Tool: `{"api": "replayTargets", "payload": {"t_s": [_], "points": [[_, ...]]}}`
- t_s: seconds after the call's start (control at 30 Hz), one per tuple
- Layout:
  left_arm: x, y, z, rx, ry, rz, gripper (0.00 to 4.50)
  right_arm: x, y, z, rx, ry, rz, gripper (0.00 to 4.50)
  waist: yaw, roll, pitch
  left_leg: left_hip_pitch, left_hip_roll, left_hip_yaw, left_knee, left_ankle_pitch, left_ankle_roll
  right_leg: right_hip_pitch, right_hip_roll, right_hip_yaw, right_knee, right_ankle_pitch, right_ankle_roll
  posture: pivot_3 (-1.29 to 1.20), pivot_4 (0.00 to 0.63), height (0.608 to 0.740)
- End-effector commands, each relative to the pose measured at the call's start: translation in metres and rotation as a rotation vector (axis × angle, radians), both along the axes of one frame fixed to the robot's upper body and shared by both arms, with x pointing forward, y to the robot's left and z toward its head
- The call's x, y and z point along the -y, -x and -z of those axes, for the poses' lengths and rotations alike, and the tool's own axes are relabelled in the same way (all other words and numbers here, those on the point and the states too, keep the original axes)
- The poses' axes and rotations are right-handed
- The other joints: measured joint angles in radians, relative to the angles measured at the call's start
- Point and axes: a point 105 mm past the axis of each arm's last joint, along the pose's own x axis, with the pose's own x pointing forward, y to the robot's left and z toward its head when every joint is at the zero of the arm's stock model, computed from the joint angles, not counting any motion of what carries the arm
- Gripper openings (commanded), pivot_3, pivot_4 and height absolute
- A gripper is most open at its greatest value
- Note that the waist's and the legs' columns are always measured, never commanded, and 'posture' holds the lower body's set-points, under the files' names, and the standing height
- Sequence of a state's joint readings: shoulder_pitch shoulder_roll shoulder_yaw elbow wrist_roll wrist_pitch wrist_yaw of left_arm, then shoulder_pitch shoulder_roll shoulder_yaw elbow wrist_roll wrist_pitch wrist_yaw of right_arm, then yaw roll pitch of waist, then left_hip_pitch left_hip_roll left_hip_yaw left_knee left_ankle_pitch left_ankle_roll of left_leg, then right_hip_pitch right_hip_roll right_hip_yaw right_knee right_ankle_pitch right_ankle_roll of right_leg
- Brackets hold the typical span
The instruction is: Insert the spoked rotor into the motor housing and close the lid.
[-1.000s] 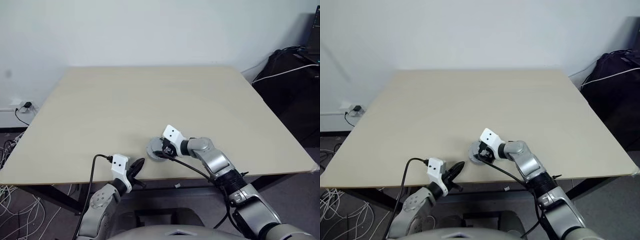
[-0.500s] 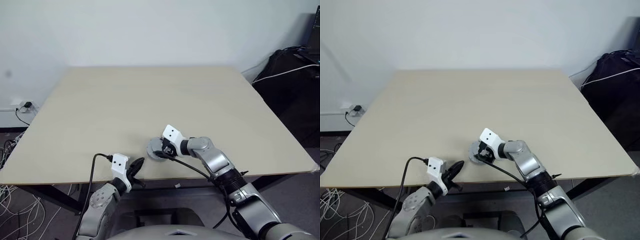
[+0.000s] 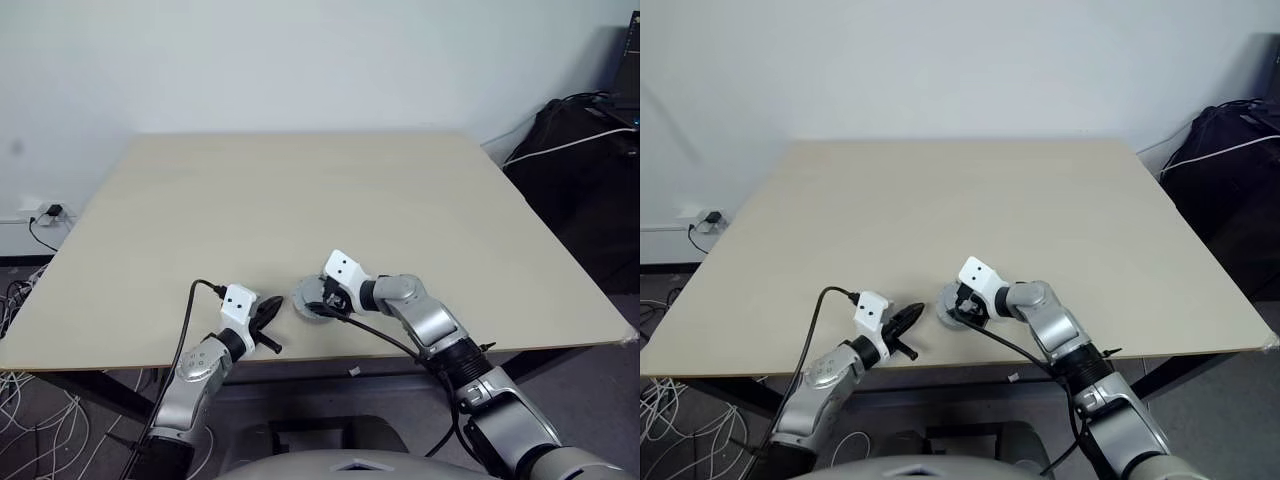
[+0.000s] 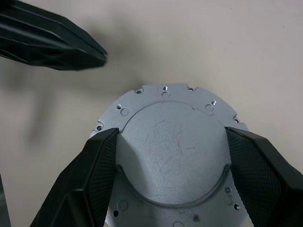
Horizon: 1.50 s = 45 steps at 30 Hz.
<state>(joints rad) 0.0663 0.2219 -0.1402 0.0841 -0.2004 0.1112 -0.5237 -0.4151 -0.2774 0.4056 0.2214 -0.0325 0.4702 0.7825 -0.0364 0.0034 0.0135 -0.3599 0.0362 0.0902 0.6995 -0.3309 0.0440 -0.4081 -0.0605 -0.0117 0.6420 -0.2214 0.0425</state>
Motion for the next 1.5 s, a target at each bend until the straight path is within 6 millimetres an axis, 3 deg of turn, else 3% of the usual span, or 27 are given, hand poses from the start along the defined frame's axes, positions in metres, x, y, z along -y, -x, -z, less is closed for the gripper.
{"api": "replayTargets", "payload": {"t_s": [0.03,0.43,1.17,1.2,1.27,1.5], "points": [[0.006,-0.011,-0.009,0.024,0.019,0.045,0.00,0.000,0.007,0.010,-0.032,0.029,-0.008,3.22,0.000,0.000,0.000,0.000,0.000,0.000,0.000,0.000,0.000,0.000,0.000,0.000,0.000,0.000,0.000,0.00,0.000,0.740],[0.021,-0.028,-0.015,0.024,0.025,0.137,0.00,0.001,0.008,0.009,-0.031,0.024,0.005,3.22,0.000,0.000,0.000,0.000,0.000,0.000,0.000,0.000,0.000,0.000,0.000,0.000,0.000,0.001,0.001,0.00,0.000,0.740],[0.038,-0.027,-0.004,-0.041,-0.032,0.243,0.00,-0.007,0.013,0.002,-0.053,-0.035,-0.014,3.22,0.002,0.000,0.000,0.000,0.000,-0.001,0.000,0.000,0.000,0.001,0.000,0.000,0.000,0.001,0.001,0.00,0.000,0.740],[0.039,-0.027,-0.004,-0.041,-0.032,0.245,0.00,-0.007,0.013,0.001,-0.053,-0.039,-0.014,3.94,0.002,0.000,0.000,0.000,0.000,-0.001,0.000,0.000,0.000,0.001,0.000,0.000,0.000,0.001,0.001,0.00,0.000,0.740],[0.039,-0.027,-0.004,-0.042,-0.032,0.248,0.00,-0.008,0.013,0.000,-0.052,-0.042,-0.011,4.44,0.002,0.000,0.000,0.000,0.000,-0.001,0.000,0.000,0.000,0.001,0.000,0.000,-0.001,0.001,0.001,0.00,0.000,0.740],[0.040,-0.026,-0.004,-0.045,-0.027,0.249,0.00,-0.008,0.012,-0.002,-0.034,-0.049,-0.006,4.49,0.002,0.000,0.000,-0.001,0.000,-0.001,0.000,0.000,0.000,0.000,0.000,0.000,-0.001,0.001,0.001,0.00,0.000,0.740]]}}
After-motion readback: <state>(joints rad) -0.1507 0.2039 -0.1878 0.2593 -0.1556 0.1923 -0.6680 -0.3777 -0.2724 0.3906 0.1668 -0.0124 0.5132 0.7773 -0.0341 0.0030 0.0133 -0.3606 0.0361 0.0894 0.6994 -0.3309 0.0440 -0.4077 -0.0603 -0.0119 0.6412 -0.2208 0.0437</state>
